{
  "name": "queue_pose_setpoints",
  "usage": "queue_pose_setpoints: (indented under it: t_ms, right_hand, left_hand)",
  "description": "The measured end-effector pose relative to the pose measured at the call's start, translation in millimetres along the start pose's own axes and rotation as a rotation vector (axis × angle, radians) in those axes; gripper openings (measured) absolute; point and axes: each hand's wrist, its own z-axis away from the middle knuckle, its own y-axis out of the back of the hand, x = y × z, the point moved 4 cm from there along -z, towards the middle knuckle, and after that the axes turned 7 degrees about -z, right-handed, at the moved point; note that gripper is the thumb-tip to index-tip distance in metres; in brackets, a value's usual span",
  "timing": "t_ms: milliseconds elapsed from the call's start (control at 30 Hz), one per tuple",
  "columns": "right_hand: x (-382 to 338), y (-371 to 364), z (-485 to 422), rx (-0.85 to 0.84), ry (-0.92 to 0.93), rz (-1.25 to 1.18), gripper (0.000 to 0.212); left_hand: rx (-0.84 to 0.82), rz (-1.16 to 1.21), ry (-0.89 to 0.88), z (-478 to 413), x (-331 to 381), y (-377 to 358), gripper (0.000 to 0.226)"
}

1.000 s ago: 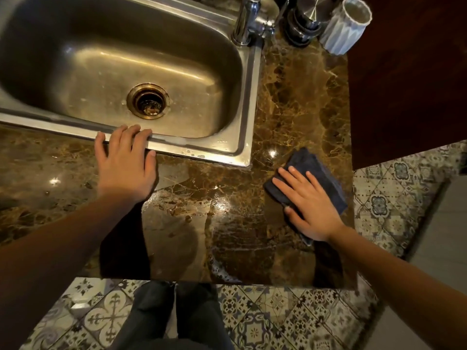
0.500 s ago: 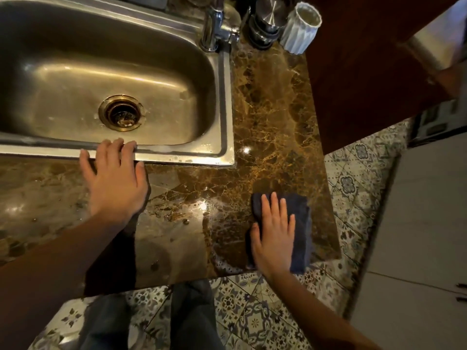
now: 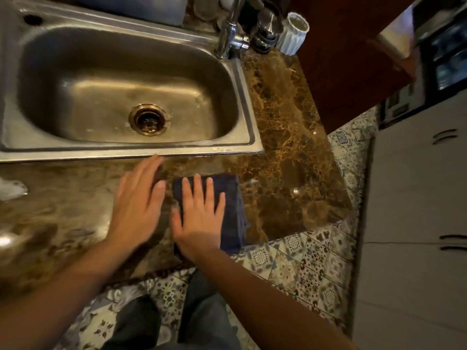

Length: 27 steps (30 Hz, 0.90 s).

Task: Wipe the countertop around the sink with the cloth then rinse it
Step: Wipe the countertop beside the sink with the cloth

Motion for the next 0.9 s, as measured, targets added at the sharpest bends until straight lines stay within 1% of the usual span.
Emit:
queue_pose_setpoints:
  t_ms: [67,167,200,333,400,467,533,633,800,900]
  right_hand:
    - [-26.9,-6.7,-8.4,-0.065,0.104,-0.017,0.062]
    - [-60.2,-18.2,-9.9,-0.088,0.224,-0.004,0.060]
    - [-68.0,-22.8,-7.4,-0.088,0.252,0.003,0.059]
    - [-75.0,-26.8,-1.1,-0.072,0.366,0.044,0.056]
    - [-64.7,-20.8,-1.9,-0.080,0.427,0.033,0.054]
    - [-43.0,-10.1,-5.3,-0.095,0.428,-0.005,0.054]
    - [-8.2,3.5,-12.4,-0.078,0.372,-0.017,0.056]
    - [60.6,28.8,-28.2,-0.050,0.232,0.056,0.061]
    - [183.6,79.3,-49.7,0.045,-0.111,0.097,0.066]
    - [222.2,97.0,-55.1,0.122,-0.266,0.086,0.069]
  left_hand:
    - [0.025,-0.187,-0.011,19.0,-34.2,25.3,0.058]
    - [-0.001,-0.496,0.090,33.4,-80.9,42.6,0.060]
    - [-0.022,-0.560,0.103,36.3,-87.5,41.9,0.060]
    - [-0.037,-0.623,0.166,36.4,-88.8,39.7,0.059]
    - [-0.044,-0.649,0.173,34.9,-89.9,40.8,0.059]
    - [-0.061,-0.675,0.171,34.7,-91.5,40.1,0.059]
    - [-0.081,-0.686,0.182,34.2,-91.0,40.0,0.059]
    - [-0.082,-0.697,0.189,33.5,-90.8,39.4,0.060]
    - [-0.068,-0.713,0.192,32.8,-89.5,38.6,0.059]
    - [-0.048,-0.709,0.171,33.5,-89.0,38.3,0.059]
